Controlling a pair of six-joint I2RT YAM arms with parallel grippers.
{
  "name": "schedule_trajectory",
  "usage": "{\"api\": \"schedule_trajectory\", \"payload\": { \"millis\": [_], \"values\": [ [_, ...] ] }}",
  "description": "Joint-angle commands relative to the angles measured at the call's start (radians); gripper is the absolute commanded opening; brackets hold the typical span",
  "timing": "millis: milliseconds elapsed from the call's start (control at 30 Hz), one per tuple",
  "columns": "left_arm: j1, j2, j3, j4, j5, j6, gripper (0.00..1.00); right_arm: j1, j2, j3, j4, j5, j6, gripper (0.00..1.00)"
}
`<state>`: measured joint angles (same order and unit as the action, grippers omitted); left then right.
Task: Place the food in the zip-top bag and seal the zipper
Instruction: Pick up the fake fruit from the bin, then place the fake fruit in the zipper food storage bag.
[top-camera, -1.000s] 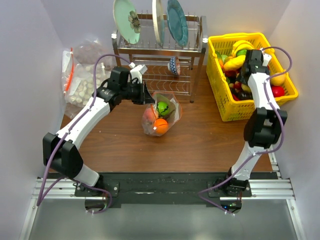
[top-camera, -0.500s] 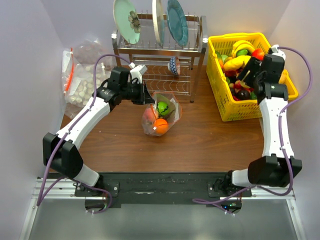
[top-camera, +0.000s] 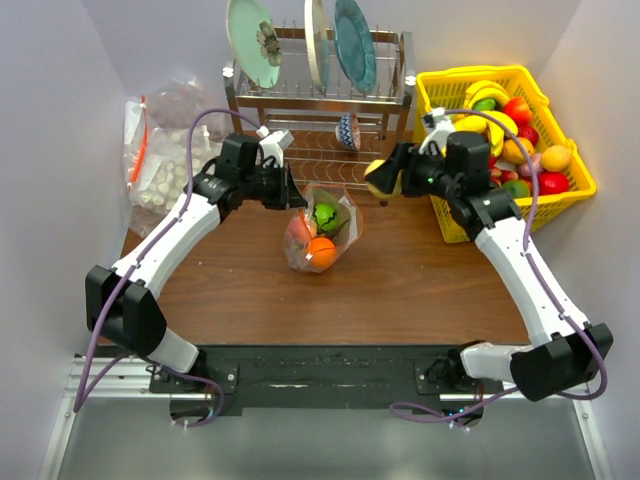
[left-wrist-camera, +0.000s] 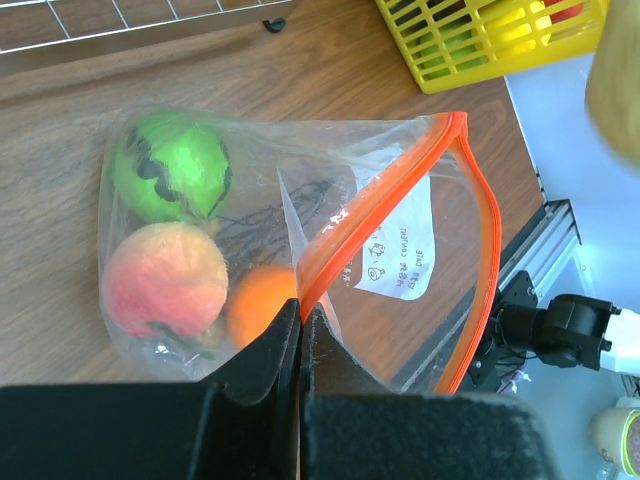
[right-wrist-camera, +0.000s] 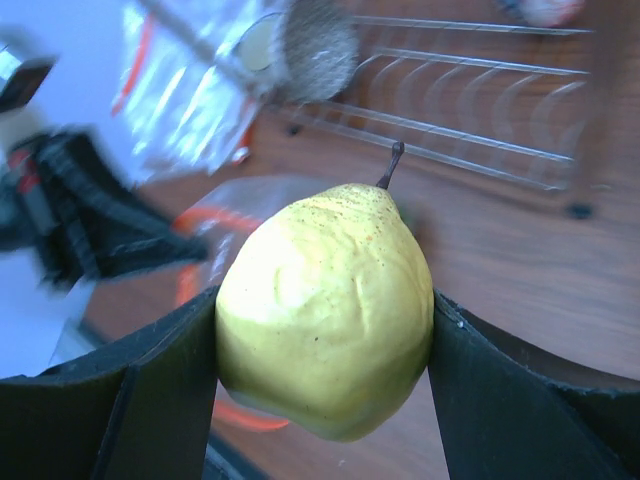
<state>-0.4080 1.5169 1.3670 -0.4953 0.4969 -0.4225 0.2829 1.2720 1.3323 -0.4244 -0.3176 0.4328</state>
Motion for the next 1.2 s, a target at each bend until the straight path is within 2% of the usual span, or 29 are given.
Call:
{"api": "schedule_trajectory", "payload": {
  "millis": [0,200,333,367,400,467,500,767,1000,1033,1167],
  "values": [
    [0.003,0.006,0.058,-0.019,-0.014,0.030,0.00,0.143,-0.019,0.005,0.067,-0.100,-0.075,0.50],
    [0.001,0.011,0.084,-0.040,-0.015,0.027,0.00,0.278,0.024,-0.004,0.052,-0.058,-0.130,0.50],
    [0.003,0.008,0.095,-0.048,-0.014,0.024,0.00,0.325,0.078,0.016,0.032,0.003,-0.146,0.55],
    [0.001,0.008,0.095,-0.048,-0.014,0.024,0.00,0.331,0.102,0.027,0.020,0.014,-0.147,0.60],
    [0.001,0.008,0.096,-0.048,-0.009,0.022,0.00,0.332,0.116,0.033,0.015,0.021,-0.149,0.76],
    [0.001,0.006,0.098,-0.048,-0.003,0.019,0.00,0.338,0.147,0.056,-0.007,0.046,-0.152,0.95],
    [0.001,0.005,0.098,-0.048,-0.003,0.019,0.00,0.341,0.153,0.064,-0.008,0.052,-0.154,0.99],
    [0.001,-0.001,0.081,-0.031,0.000,0.008,0.00,0.343,0.135,0.156,-0.080,0.124,-0.173,0.98],
    [0.003,-0.003,0.078,-0.029,0.000,0.021,0.00,0.341,0.069,0.264,-0.241,0.409,-0.206,0.96],
    [0.000,-0.003,0.078,-0.031,0.002,0.022,0.00,0.338,0.058,0.289,-0.276,0.505,-0.207,0.96],
    [0.003,-0.006,0.067,-0.022,0.005,0.030,0.00,0.288,0.055,0.353,-0.372,0.682,-0.201,0.92]
  ]
}}
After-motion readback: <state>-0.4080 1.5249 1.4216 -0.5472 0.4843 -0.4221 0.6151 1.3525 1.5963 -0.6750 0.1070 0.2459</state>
